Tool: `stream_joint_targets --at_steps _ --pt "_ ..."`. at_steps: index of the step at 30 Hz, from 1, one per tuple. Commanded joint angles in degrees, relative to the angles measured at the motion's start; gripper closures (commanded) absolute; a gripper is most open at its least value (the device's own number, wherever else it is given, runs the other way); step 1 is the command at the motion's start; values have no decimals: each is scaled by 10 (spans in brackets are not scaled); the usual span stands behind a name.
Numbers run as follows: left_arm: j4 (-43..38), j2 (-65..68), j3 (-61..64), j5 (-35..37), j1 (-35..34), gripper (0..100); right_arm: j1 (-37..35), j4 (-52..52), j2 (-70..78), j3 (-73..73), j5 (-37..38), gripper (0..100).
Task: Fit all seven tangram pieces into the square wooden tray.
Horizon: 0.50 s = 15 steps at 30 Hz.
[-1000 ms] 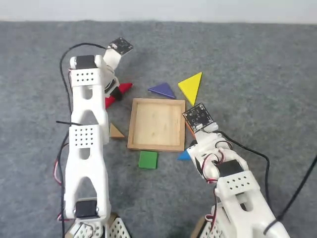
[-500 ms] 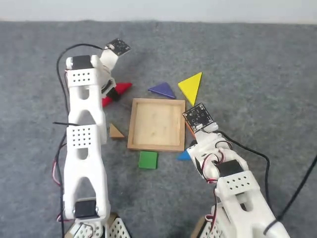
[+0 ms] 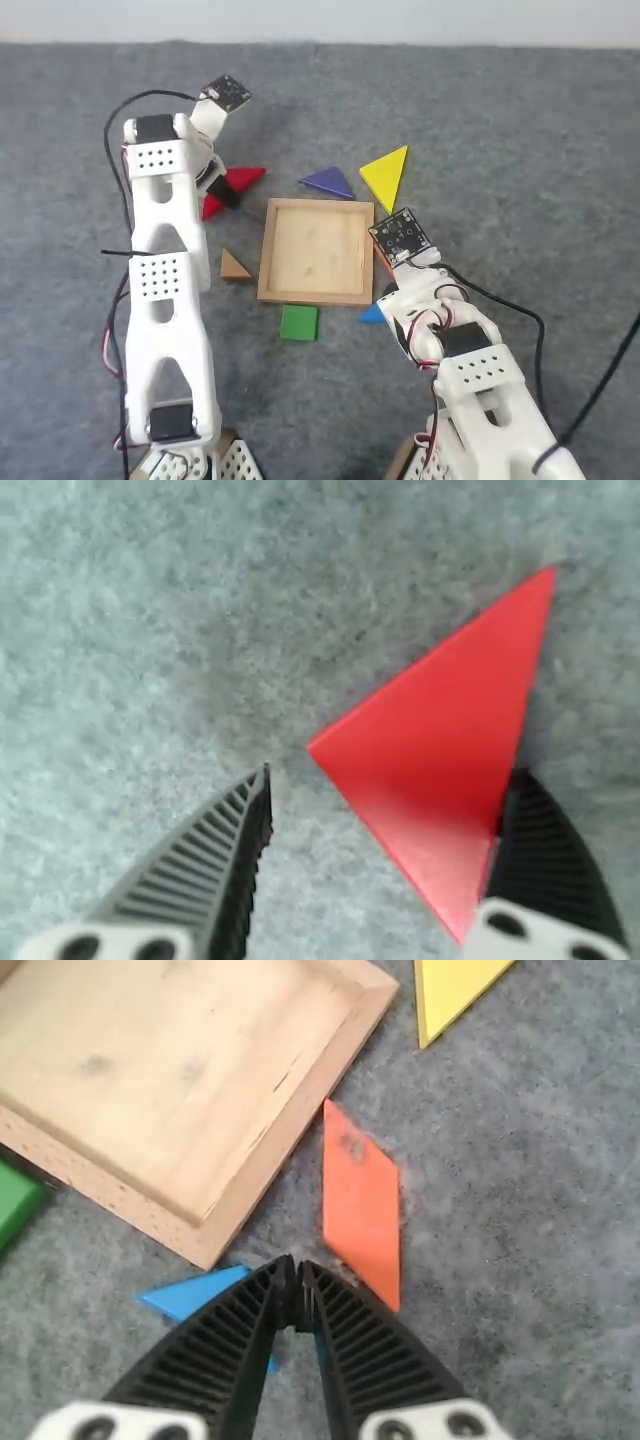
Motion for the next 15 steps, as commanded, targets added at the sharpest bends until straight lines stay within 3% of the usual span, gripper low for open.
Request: stream_joint_targets --at_steps 1,9,15 --pt "-28 39 6 -33 11 646 9 -8 3 -20 -4 993" --pt "-31 43 17 -103 36 651 7 -13 3 -22 -4 993" --pt "-24 41 51 -187 53 736 7 -14 3 -22 -4 993"
